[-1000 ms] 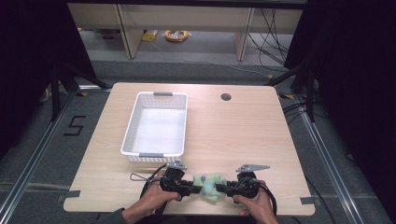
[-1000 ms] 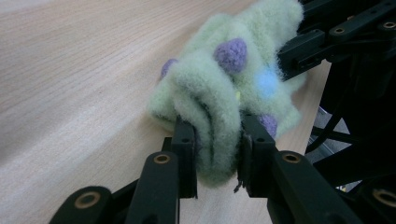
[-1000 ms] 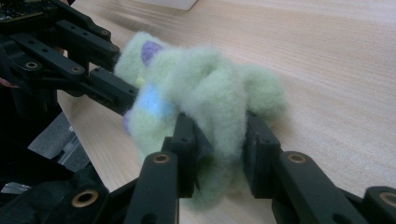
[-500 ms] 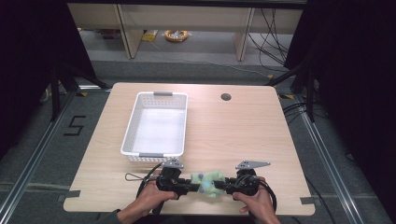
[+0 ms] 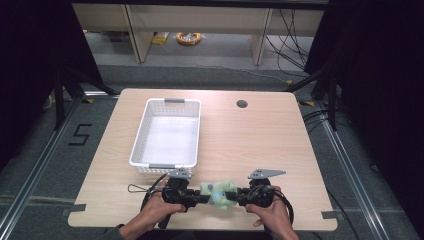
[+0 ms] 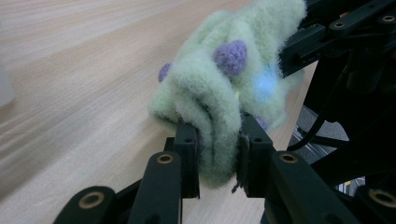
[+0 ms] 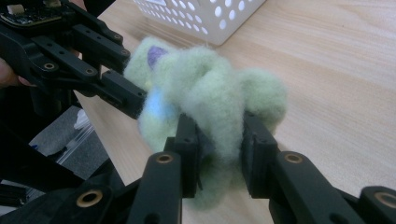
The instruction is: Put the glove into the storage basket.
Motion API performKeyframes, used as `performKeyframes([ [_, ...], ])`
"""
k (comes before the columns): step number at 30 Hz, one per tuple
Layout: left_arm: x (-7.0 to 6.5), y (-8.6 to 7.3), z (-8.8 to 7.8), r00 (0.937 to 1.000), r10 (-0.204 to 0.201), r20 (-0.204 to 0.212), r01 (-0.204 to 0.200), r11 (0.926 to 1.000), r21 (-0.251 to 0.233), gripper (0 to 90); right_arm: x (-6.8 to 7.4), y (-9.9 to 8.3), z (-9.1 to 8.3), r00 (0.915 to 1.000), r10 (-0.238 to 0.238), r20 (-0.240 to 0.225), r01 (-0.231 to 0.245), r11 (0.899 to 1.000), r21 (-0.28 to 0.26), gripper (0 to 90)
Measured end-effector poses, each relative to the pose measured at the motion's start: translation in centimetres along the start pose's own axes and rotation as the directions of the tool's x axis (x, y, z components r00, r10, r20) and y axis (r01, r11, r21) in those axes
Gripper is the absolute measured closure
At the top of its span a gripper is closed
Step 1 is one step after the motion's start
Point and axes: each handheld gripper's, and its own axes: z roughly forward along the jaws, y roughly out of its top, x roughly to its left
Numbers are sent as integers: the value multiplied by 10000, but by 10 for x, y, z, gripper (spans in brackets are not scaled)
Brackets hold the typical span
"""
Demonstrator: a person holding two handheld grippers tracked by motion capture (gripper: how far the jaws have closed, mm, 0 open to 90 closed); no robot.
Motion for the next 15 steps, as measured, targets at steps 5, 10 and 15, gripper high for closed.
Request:
performKeyframes([
  [5,0,3,-1,9999,-44,-110,45,10000,10,729,-1,4,-2,9998,-179,73,179,9998,0,716],
  [10,1,7,-4,9998,-24,-179,24,10000,-26,728,-2,9,-3,9999,-100,-70,100,9999,-72,717],
  [15,1,12,-9,9998,-89,-171,87,9999,-99,728,-1,16,-4,9998,-113,-172,111,9999,-125,717],
])
